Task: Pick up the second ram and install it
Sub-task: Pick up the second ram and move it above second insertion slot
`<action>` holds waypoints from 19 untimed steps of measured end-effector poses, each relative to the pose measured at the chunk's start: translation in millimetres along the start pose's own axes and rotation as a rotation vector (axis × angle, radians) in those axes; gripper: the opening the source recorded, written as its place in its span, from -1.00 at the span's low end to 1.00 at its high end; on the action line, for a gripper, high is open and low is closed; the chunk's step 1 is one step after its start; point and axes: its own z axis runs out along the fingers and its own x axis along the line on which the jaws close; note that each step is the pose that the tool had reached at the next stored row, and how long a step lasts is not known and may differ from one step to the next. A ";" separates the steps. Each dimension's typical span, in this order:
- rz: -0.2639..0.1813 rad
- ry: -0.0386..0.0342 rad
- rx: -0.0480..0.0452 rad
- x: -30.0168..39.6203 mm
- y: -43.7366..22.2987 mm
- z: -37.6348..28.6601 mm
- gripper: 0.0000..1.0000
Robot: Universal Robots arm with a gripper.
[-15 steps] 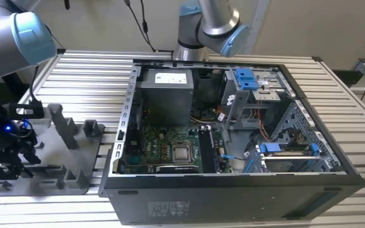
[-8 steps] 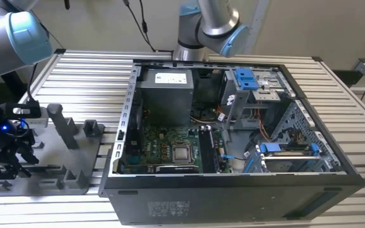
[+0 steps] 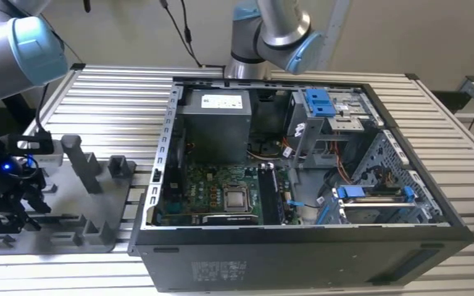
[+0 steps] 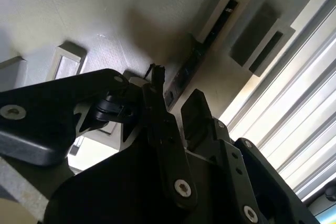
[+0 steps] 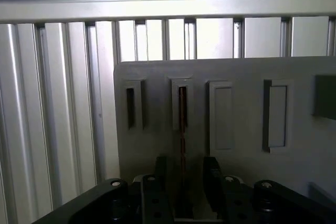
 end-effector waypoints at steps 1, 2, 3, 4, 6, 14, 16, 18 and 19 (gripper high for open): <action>0.000 0.0000 0.0000 0.0 0.0 0.0 -0.16; 0.000 0.0000 0.0000 0.0 0.0 0.0 -0.16; 0.000 0.0000 0.0000 0.0 0.0 0.0 -0.16; 0.000 0.0000 0.0000 0.0 0.0 0.0 -0.16; 0.000 0.0000 0.0000 0.0 0.0 0.0 -0.16; 0.000 0.0000 0.0001 0.0 0.0 0.0 -0.52; 0.000 0.0000 0.0000 0.0 0.0 0.0 -0.65; 0.000 0.0000 0.0000 0.0 0.0 0.0 -0.65; 0.000 0.0000 0.0000 0.0 0.0 0.0 -0.65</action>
